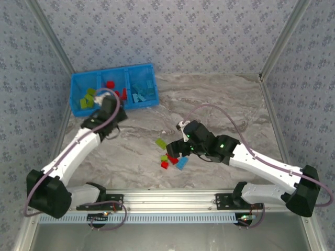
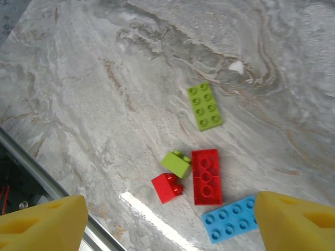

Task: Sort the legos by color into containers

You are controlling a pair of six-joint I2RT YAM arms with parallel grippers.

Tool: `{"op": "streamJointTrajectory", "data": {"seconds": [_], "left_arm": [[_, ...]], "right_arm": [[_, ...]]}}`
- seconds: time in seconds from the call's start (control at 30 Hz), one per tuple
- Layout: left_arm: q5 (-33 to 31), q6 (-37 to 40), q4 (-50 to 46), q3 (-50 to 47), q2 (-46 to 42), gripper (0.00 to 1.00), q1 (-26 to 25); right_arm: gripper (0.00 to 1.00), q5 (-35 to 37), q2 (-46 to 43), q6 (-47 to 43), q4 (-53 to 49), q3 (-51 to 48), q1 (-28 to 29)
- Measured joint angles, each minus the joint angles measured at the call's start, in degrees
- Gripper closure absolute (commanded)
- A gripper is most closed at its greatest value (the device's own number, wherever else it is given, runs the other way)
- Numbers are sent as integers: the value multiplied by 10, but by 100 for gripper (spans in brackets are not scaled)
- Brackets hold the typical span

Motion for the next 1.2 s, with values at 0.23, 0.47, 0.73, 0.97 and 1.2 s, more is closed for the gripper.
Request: {"op": "streamJointTrajectory", "data": {"seconds": [0.23,0.47,0.73,0.97,1.2], "left_arm": [[15,45,18,177,215,80,183],[74,50,-1,347,388,50,267],[127,47,-35,393,379,44,268],[167,44,-45,209,145,44,168],[132,63,-65,38,-80,44,-81]], "right_arm": [[14,2,28,-8,8,1,2],[13,3,29,-13,9,1,-1],[12,14,41,-9,9,1,-24],[12,30,100,-10,9,7,-29],[14,40,247,-33,14,84,-29]]}}
